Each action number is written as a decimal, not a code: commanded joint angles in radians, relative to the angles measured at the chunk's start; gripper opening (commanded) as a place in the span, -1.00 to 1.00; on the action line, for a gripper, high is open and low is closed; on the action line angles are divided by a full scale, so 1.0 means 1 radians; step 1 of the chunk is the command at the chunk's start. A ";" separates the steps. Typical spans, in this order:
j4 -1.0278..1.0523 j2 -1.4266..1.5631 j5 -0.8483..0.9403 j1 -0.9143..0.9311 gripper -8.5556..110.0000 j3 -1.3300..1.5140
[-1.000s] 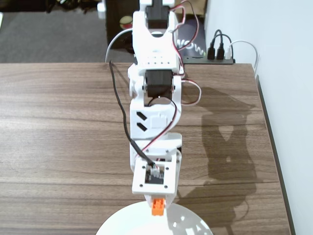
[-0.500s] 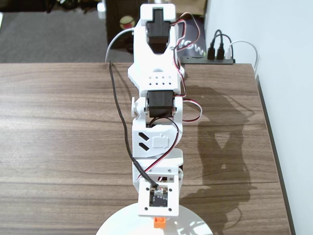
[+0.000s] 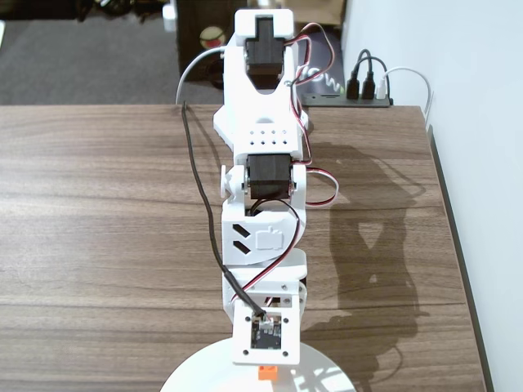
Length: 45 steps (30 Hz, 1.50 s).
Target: Grasp a lego block and put it on the plate.
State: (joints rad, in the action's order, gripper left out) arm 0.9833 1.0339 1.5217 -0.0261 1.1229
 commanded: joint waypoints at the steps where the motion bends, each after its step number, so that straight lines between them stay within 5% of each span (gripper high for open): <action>1: 0.011 0.020 0.006 -0.012 -0.71 -0.048; 9: 0.040 0.038 -0.002 -0.011 -0.53 -0.048; 18: 0.087 0.137 -0.023 -0.002 -0.54 0.002; 28: 0.063 0.505 -0.034 0.006 -0.84 0.399; 45: -0.002 1.045 -0.061 -0.034 -0.85 1.015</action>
State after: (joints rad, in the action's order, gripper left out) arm 0.9940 1.9865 1.4665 -0.0537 2.1092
